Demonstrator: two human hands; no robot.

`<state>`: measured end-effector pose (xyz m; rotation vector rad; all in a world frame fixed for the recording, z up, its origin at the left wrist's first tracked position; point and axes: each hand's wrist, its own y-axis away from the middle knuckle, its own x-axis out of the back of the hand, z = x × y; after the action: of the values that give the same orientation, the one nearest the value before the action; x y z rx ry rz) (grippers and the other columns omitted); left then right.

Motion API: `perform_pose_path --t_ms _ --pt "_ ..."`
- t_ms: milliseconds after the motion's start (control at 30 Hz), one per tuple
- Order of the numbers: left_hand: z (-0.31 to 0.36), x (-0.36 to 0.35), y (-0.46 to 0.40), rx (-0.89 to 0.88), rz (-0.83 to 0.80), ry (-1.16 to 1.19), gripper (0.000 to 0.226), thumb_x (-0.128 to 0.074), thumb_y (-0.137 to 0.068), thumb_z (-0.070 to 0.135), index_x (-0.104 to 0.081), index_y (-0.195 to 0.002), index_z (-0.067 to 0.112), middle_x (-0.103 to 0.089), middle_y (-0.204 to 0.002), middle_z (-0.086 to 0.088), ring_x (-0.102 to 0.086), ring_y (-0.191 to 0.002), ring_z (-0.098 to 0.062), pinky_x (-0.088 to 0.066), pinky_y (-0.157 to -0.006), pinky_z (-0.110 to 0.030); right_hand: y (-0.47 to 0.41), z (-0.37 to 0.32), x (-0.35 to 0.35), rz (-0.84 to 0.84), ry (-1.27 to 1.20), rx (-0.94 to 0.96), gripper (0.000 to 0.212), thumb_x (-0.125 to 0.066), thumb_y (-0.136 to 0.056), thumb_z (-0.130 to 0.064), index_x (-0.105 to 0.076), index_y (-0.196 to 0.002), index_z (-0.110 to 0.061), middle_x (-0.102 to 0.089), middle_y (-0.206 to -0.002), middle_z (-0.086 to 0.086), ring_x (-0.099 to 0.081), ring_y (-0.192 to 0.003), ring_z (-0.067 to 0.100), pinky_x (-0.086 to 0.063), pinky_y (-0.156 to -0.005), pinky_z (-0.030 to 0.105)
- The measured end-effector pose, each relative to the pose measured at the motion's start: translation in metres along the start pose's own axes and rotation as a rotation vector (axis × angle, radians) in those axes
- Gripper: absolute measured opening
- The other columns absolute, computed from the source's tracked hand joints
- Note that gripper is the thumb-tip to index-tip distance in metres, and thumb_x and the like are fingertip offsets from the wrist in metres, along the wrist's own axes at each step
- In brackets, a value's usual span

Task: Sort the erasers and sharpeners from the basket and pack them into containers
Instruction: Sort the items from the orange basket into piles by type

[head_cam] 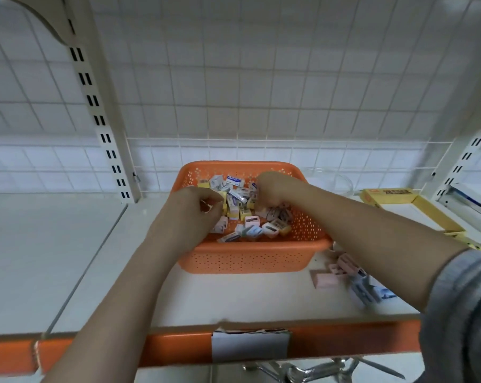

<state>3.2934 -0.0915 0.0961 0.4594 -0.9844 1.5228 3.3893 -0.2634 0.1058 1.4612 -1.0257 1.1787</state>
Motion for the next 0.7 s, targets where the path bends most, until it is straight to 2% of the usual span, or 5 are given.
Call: perform_pose_path --t_ms 100,300,400,567,700 --pt "-0.004 0.002 -0.016 -0.027 -0.115 -0.042 0.020 -0.056 -0.090 0.023 -0.069 -0.105 0.023 -0.064 -0.097 0.011 -0.055 -0.085 -0.004 -0.040 -0.070 -0.014 0.021 0.009 0.012 0.115 -0.062 -0.004 0.028 -0.070 -0.081 -0.032 -0.066 -0.089 -0.006 -0.060 -0.077 0.003 -0.059 -0.078 0.022 -0.048 -0.067 0.029" --pt "-0.014 -0.007 -0.079 -0.065 -0.283 -0.380 0.036 -0.055 -0.091 0.023 -0.057 -0.126 0.016 -0.057 -0.129 -0.005 -0.054 -0.111 -0.019 -0.042 -0.091 -0.030 0.067 0.020 0.018 0.326 -0.174 -0.089 0.034 -0.068 -0.081 -0.034 -0.068 -0.098 -0.004 -0.068 -0.098 0.011 -0.064 -0.091 0.025 -0.055 -0.080 0.039" --pt "-0.014 -0.017 -0.105 -0.072 -0.300 -0.497 0.043 -0.055 -0.090 0.030 -0.052 -0.131 0.015 -0.056 -0.129 -0.008 -0.052 -0.115 -0.023 -0.043 -0.089 -0.034 0.089 0.023 0.014 0.432 -0.210 -0.137 0.035 -0.065 -0.083 -0.042 -0.065 -0.094 -0.009 -0.066 -0.090 0.006 -0.062 -0.085 0.023 -0.054 -0.074 0.036" --pt "-0.010 -0.026 -0.125 -0.023 -0.266 -0.514 0.035 -0.056 -0.089 0.034 -0.060 -0.115 0.011 -0.062 -0.113 -0.009 -0.058 -0.100 -0.024 -0.046 -0.078 -0.033 0.117 0.021 -0.002 0.529 -0.367 -0.181 0.033 -0.068 -0.079 -0.046 -0.062 -0.092 -0.016 -0.064 -0.086 0.001 -0.061 -0.084 0.020 -0.054 -0.074 0.038" --pt "-0.013 -0.030 -0.125 -0.026 -0.229 -0.536 0.030 -0.058 -0.087 0.039 -0.064 -0.106 0.017 -0.064 -0.105 -0.002 -0.059 -0.094 -0.021 -0.044 -0.068 -0.029 0.137 0.018 -0.008 0.637 -0.513 -0.187 0.021 -0.069 -0.079 -0.035 -0.060 -0.087 -0.018 -0.065 -0.083 -0.002 -0.063 -0.081 0.019 -0.053 -0.073 0.040"
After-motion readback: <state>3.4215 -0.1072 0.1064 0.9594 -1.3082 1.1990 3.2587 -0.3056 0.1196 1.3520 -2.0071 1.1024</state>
